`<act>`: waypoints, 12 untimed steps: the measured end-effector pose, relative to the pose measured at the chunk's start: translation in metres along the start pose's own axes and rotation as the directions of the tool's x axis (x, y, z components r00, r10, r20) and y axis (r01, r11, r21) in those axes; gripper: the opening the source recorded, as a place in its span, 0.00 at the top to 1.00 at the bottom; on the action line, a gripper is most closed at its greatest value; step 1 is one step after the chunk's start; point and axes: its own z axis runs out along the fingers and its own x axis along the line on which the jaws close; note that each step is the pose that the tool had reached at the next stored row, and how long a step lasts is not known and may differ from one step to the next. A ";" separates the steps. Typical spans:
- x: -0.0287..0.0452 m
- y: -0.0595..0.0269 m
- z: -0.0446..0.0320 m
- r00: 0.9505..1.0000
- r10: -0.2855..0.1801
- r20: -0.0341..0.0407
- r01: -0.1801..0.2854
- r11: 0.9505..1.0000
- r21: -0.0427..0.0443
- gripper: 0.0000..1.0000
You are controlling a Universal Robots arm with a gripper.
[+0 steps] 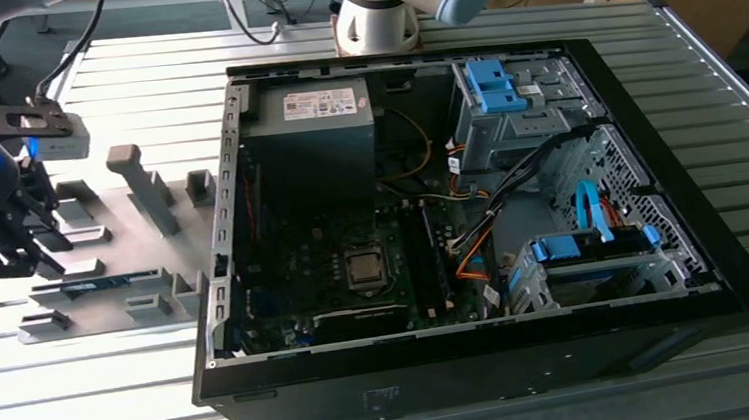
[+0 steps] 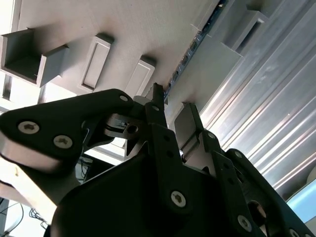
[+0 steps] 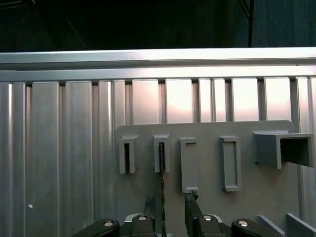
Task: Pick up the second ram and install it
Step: 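Pick up the second ram and move it above second insertion slot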
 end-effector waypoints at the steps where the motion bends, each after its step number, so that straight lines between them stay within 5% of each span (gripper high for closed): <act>1: 0.0000 -0.0001 0.0018 1.000 0.000 0.000 0.000 1.000 0.000 0.63; 12: 0.0001 -0.0003 0.0064 1.000 0.000 0.000 0.000 1.000 0.000 0.63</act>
